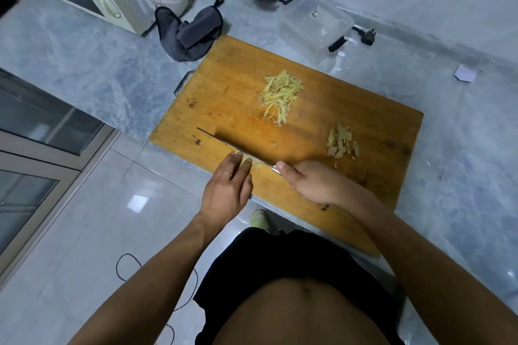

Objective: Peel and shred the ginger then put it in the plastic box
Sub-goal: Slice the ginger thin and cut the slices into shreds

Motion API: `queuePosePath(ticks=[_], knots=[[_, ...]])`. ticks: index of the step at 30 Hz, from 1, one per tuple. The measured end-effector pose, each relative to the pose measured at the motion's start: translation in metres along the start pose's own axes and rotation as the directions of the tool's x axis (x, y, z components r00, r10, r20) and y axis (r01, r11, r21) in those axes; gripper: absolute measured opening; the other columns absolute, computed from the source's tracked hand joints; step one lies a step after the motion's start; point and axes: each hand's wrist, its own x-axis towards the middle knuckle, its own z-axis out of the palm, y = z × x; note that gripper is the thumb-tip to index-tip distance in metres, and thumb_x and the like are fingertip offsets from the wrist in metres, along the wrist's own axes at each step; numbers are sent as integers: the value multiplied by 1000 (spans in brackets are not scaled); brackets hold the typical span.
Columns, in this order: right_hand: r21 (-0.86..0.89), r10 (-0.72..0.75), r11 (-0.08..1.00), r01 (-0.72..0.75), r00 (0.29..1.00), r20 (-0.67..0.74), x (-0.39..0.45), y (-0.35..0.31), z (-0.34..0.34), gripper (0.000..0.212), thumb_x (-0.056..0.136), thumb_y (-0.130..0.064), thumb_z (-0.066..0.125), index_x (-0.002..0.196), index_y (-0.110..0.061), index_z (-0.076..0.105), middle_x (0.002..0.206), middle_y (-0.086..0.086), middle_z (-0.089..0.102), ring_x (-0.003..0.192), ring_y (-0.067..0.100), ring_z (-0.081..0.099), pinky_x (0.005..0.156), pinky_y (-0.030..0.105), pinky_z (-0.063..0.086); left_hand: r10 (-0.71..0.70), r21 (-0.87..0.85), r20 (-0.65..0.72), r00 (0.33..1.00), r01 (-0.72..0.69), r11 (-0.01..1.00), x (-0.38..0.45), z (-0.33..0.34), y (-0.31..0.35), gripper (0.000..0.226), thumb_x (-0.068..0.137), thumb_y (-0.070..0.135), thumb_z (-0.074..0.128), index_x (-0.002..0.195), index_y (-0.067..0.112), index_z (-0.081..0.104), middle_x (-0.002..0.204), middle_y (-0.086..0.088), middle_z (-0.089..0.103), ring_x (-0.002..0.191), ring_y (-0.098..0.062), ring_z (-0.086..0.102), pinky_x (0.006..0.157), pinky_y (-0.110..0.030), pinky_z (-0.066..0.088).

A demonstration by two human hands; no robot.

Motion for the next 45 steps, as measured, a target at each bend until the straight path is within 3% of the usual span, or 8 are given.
queuePosePath(ticks=[2, 4, 12, 14, 17, 25, 37, 45], knots=[[-59, -40, 998, 37, 998, -53, -3, -5, 4, 67, 101, -64, 27, 59, -13, 41, 57, 3, 44, 53, 19, 46, 54, 32, 32, 31, 12, 66, 997, -32, 999, 2, -4, -1, 39, 99, 21, 51, 129, -2, 59, 129, -24, 55, 129, -40, 47, 103, -48, 44], [-119, -88, 990, 76, 991, -99, -6, -6, 11, 69, 100, -64, 27, 55, -13, 38, 55, 4, 43, 53, 23, 46, 53, 34, 33, 72, 6, 92, 993, -73, 997, 4, -9, 1, 41, 99, 21, 49, 132, -2, 56, 129, -22, 54, 127, -40, 46, 103, -48, 41], [-258, -179, 958, 124, 963, -203, -26, -4, 27, 64, 102, -62, 24, 73, -14, 56, 85, 18, 63, 82, 35, 60, 63, 38, 44, 97, 7, -29, 995, -97, 995, 1, -5, 5, 28, 92, 12, 54, 115, -1, 63, 112, -19, 57, 103, -37, 52, 88, -41, 47], [-251, -187, 959, 135, 963, -195, -30, -6, 28, 59, 103, -59, 26, 75, -20, 60, 88, 19, 63, 84, 35, 60, 66, 39, 47, 94, 11, -54, 994, -93, 996, 0, -1, 5, 27, 92, 13, 52, 111, -2, 63, 108, -18, 57, 100, -36, 50, 87, -41, 45], [-268, -193, 954, 139, 963, -190, -30, -8, 30, 59, 103, -59, 25, 61, -22, 44, 85, 18, 63, 81, 35, 59, 61, 36, 43, 67, 18, -55, 996, -66, 998, -1, 3, 5, 28, 92, 14, 50, 112, -1, 63, 109, -19, 58, 101, -38, 50, 89, -42, 45], [-209, -138, 972, 102, 977, -165, -27, -14, 39, 56, 103, -59, 24, 63, -22, 38, 79, 8, 52, 86, 34, 59, 67, 34, 39, 68, 29, -27, 997, -67, 997, -1, 4, 0, 26, 92, 13, 52, 109, -2, 64, 108, -22, 59, 100, -40, 50, 91, -45, 45], [-183, -100, 980, 76, 987, -125, -21, -12, 35, 58, 103, -59, 22, 61, -22, 38, 69, 4, 45, 74, 31, 53, 61, 33, 36, 32, 36, -21, 999, -31, 999, 2, 10, 1, 30, 92, 16, 44, 105, -2, 65, 108, -23, 59, 99, -42, 51, 92, -47, 43], [-179, -58, 983, 41, 994, -89, -16, -14, 29, 61, 102, -61, 21, 64, -18, 44, 72, 4, 46, 77, 31, 55, 64, 34, 42, -29, 18, -146, 989, 32, 999, 6, 20, 7, 31, 85, 18, 42, 106, 3, 58, 104, -21, 56, 97, -39, 48, 86, -46, 40]])
